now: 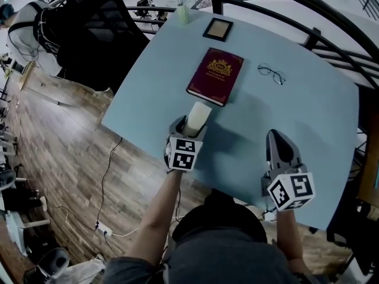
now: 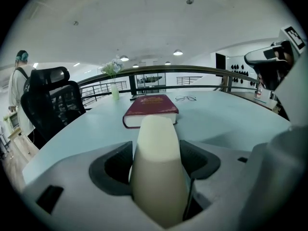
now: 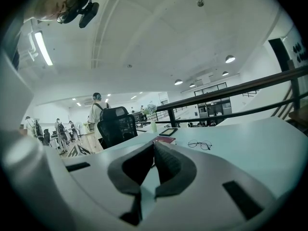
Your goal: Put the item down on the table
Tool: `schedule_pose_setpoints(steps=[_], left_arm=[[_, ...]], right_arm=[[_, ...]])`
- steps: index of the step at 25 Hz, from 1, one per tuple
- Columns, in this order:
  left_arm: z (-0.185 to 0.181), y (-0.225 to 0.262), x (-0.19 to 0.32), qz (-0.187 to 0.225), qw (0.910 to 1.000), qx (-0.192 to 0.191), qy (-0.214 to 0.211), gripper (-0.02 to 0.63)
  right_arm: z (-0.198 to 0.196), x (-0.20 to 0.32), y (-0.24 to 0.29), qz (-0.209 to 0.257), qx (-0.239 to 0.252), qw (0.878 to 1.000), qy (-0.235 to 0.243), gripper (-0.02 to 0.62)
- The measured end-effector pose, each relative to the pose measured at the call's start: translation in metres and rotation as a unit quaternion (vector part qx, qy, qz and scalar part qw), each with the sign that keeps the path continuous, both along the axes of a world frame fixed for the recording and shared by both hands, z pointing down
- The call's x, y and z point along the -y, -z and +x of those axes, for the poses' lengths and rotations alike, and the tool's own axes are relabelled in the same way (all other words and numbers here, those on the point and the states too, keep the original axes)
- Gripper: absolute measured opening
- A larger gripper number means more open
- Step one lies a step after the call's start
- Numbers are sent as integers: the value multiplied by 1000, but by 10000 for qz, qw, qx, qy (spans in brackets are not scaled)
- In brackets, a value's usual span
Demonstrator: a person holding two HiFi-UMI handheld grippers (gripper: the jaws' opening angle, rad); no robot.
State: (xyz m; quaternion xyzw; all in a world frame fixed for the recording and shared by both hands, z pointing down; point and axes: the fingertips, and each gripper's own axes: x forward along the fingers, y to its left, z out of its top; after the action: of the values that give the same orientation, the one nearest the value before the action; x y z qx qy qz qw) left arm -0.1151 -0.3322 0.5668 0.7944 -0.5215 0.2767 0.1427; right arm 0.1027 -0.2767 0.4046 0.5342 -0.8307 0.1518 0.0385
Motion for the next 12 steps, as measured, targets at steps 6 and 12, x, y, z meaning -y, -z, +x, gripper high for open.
schedule_pose_setpoints(steps=[6, 12], left_arm=[[-2, -15, 4, -178, 9998, 52, 36, 311], [-5, -28, 7, -188, 9998, 71, 23, 311]], right_arm=[[-1, 2, -3, -58, 14, 10000, 6, 3], [1, 5, -4, -101, 101, 9999, -24, 3]])
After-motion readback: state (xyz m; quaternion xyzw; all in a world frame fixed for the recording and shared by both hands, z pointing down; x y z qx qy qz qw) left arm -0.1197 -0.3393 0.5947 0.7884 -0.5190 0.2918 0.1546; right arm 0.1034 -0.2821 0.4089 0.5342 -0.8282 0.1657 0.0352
